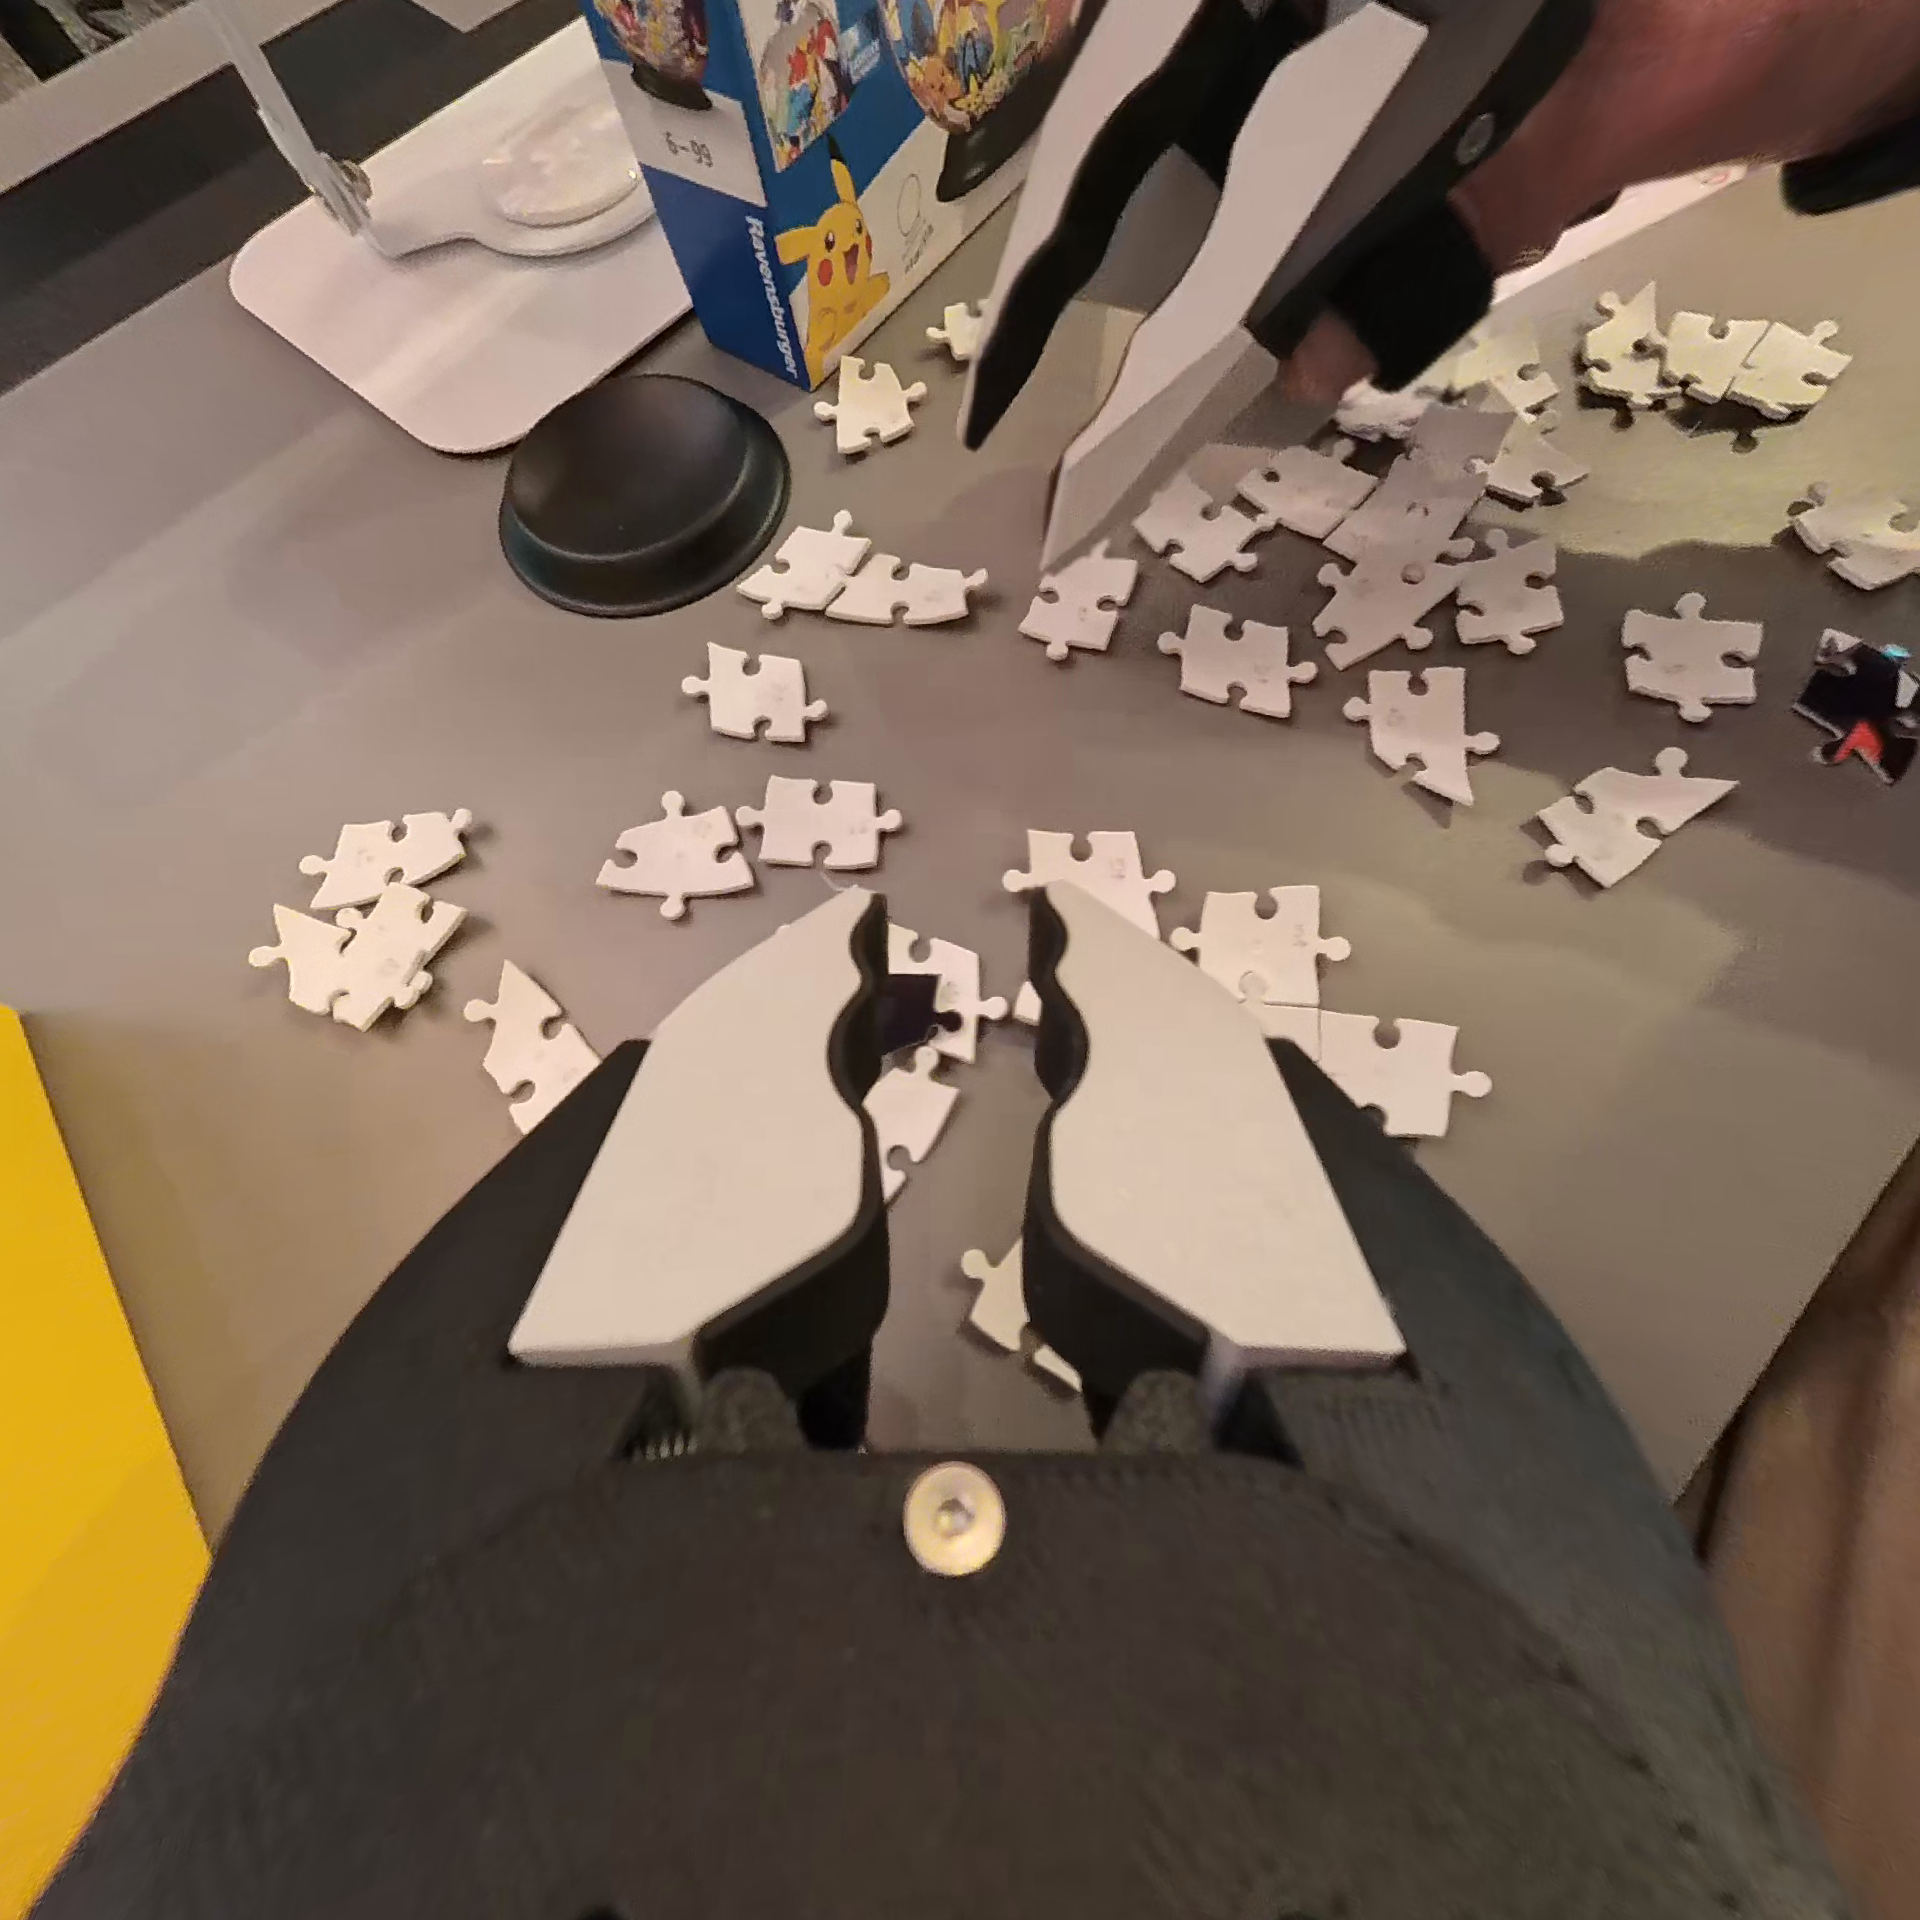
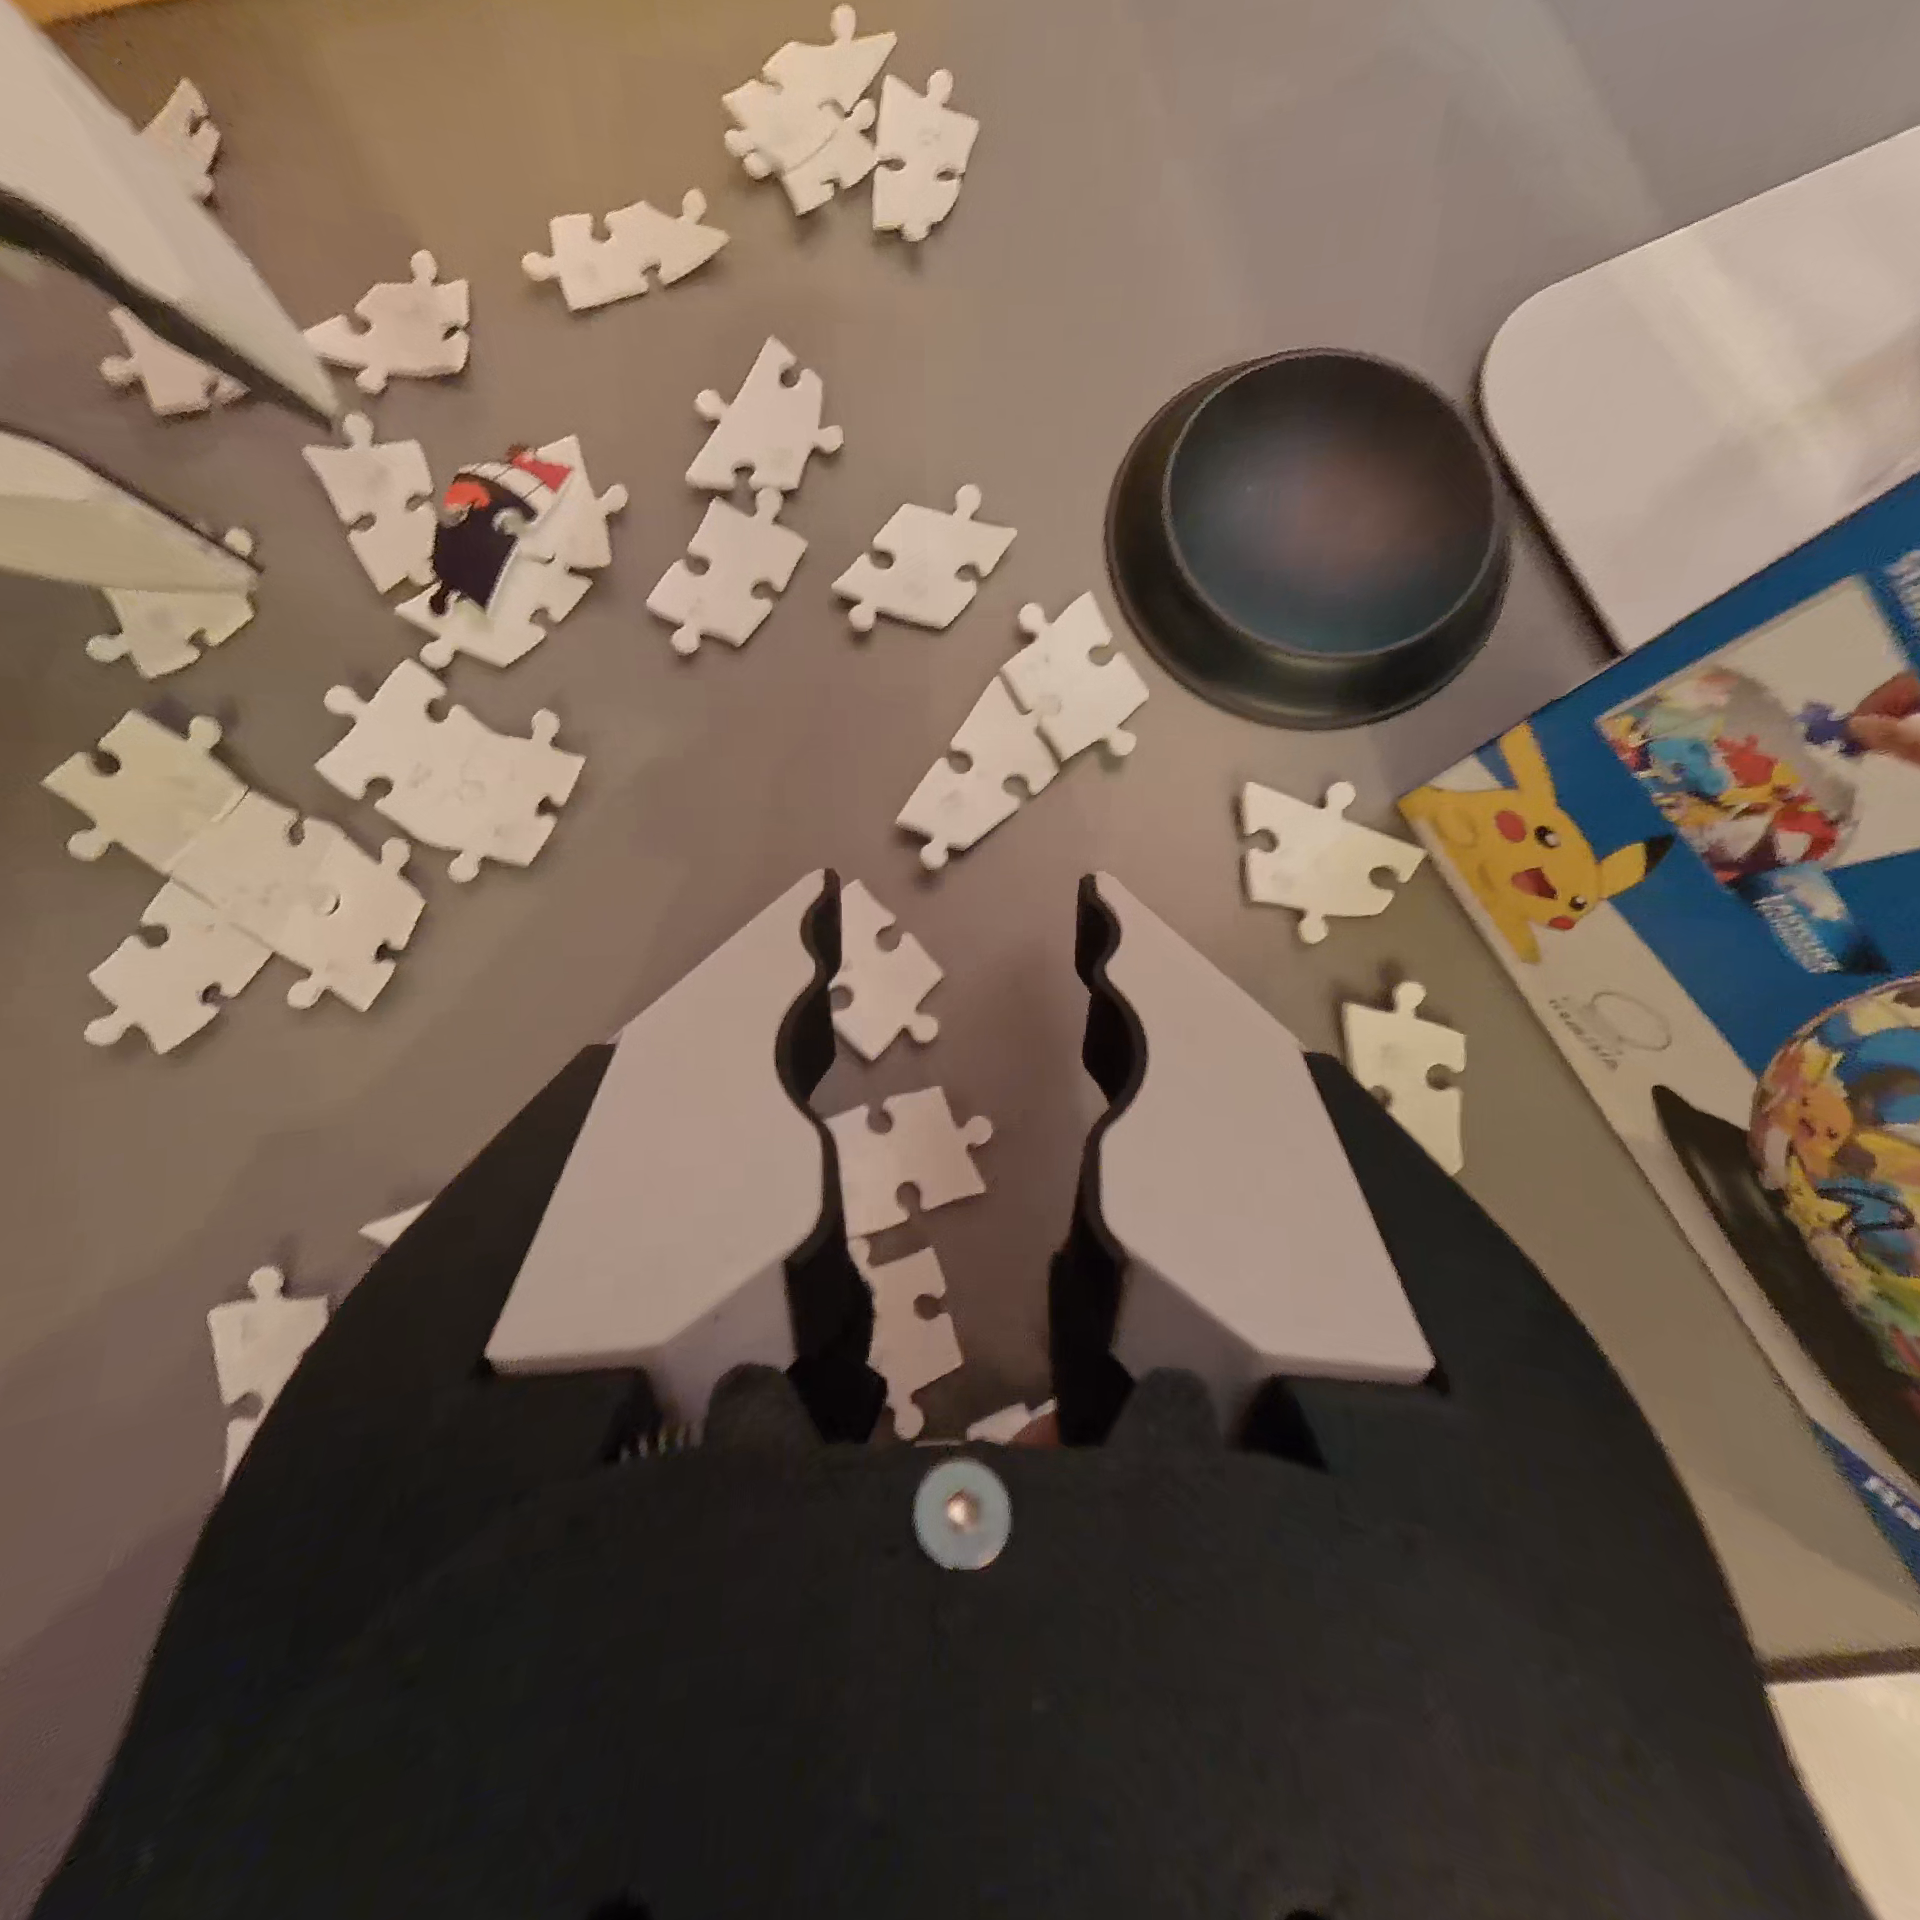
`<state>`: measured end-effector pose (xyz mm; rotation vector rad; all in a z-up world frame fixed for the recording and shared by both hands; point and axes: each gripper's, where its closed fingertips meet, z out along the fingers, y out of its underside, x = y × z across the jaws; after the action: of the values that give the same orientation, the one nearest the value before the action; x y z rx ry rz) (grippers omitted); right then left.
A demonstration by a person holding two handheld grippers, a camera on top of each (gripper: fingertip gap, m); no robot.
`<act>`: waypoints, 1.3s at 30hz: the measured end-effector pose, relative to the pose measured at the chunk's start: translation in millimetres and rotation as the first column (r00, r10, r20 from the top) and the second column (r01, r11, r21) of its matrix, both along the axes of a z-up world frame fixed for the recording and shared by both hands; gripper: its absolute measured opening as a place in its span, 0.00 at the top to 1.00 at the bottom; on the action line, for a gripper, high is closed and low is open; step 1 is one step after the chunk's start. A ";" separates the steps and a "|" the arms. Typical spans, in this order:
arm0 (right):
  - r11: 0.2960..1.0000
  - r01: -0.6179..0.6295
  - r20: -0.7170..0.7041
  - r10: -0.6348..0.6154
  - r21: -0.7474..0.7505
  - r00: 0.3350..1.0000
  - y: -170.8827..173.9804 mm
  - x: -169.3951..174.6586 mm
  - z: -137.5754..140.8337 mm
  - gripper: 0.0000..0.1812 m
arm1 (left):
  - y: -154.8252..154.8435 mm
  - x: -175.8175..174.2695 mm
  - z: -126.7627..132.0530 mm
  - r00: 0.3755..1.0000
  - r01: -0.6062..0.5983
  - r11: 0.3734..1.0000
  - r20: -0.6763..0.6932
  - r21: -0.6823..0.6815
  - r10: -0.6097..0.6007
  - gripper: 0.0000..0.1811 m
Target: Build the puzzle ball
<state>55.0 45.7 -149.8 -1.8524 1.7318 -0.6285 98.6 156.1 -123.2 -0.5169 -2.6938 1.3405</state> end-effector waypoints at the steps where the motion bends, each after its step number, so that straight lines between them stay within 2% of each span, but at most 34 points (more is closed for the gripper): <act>1: 1.000 0.012 0.014 -0.012 0.003 1.000 -3.8 3.4 2.0 0.76 | -0.1 1.0 0.0 1.000 -0.004 1.000 0.000 -0.001 0.004 0.86; 5: 0.997 0.068 0.023 -0.067 -0.028 0.997 -24.9 4.8 4.4 0.78 | -0.1 6.4 1.6 1.000 -0.026 1.000 0.005 -0.007 0.026 0.87; 12: 0.979 0.187 0.028 -0.185 -0.086 0.982 -64.9 -19.0 4.0 0.78 | -0.6 12.4 5.7 0.999 -0.050 0.998 -0.022 -0.021 0.050 0.88; 16: 0.973 0.213 0.015 -0.212 -0.085 0.977 -75.3 -27.5 -0.8 0.77 | -0.4 14.7 6.8 0.998 -0.060 0.998 -0.027 -0.026 0.059 0.88; 21: 0.976 0.199 0.005 -0.200 -0.090 0.980 -73.0 -28.4 -6.5 0.78 | -0.2 19.5 5.7 0.997 -0.076 0.997 -0.017 -0.024 0.075 0.88; 31: 0.991 0.079 0.026 -0.077 -0.110 0.997 -42.4 -13.2 -4.8 0.81 | 2.1 39.8 14.6 0.988 -0.154 0.986 -0.021 -0.056 0.153 0.89; 35: 0.992 0.077 0.038 -0.074 -0.100 0.997 -40.9 -16.2 1.2 0.82 | 4.6 52.4 19.2 0.980 -0.199 0.978 -0.035 -0.069 0.197 0.90; 39: 0.998 0.022 -0.026 -0.023 -0.065 0.999 -32.3 -30.6 -2.6 0.81 | 6.3 57.4 21.0 0.977 -0.213 0.974 -0.032 -0.075 0.211 0.90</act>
<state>24.4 13.4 -152.4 -1.8954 1.7708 -0.6794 155.9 162.3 -102.2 -0.2213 -2.7511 1.4971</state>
